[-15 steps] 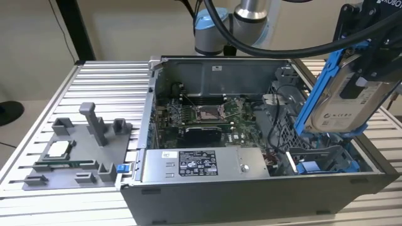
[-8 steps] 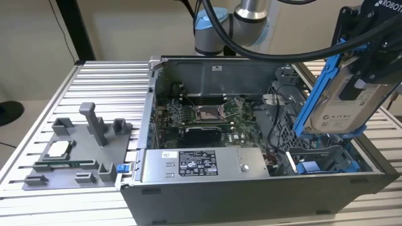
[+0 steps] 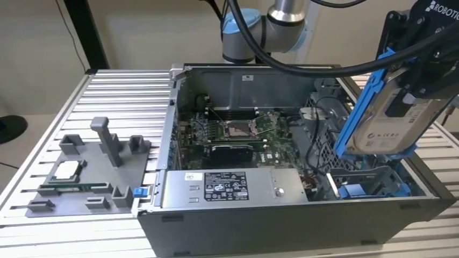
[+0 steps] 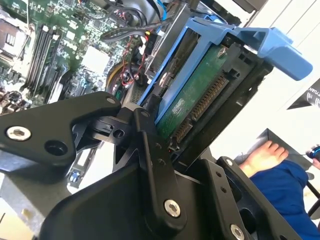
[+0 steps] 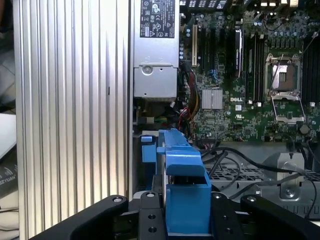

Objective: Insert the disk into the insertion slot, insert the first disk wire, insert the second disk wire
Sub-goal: 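Insert the disk into the insertion slot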

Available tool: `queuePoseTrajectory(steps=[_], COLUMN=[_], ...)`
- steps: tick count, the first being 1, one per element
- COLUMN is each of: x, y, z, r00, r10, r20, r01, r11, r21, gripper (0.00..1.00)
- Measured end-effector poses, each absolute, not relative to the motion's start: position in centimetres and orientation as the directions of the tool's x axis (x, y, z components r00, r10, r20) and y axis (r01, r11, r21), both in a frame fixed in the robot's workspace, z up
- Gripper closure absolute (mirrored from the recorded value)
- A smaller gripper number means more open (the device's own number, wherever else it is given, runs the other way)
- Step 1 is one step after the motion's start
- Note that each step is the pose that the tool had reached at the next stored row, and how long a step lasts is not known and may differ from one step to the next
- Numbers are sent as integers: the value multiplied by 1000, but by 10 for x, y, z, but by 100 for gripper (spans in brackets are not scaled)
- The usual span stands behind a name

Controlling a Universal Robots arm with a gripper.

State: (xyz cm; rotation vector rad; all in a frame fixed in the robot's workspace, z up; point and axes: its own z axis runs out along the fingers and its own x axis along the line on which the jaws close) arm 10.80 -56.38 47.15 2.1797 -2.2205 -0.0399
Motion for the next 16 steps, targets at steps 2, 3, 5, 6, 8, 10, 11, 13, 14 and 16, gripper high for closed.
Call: queuePoseTrajectory(steps=[2, 3, 5, 6, 8, 10, 11, 13, 14, 16], x=[108, 108, 108, 108, 108, 108, 108, 108, 108, 108], y=[-564, -564, -564, -564, -564, -564, -564, -564, -564, -564], z=[471, 470, 470, 470, 470, 470, 470, 470, 470, 469], r00=[-18, -18, -18, -18, -18, -18, -18, -18, -18, -18], r10=[-1000, -1000, -1000, -1000, -1000, -1000, -1000, -1000, -1000, -1000], r20=[3, 3, 3, 3, 3, 3, 3, 3, 3, 3], r01=[-999, -999, -999, -999, -999, -999, -999, -999, -999, -999], r11=[19, 19, 19, 19, 19, 19, 19, 19, 19, 19], r21=[39, 39, 39, 39, 39, 39, 39, 39, 39, 39], gripper=[100, 100, 100, 100, 100, 100, 100, 100, 100, 100])
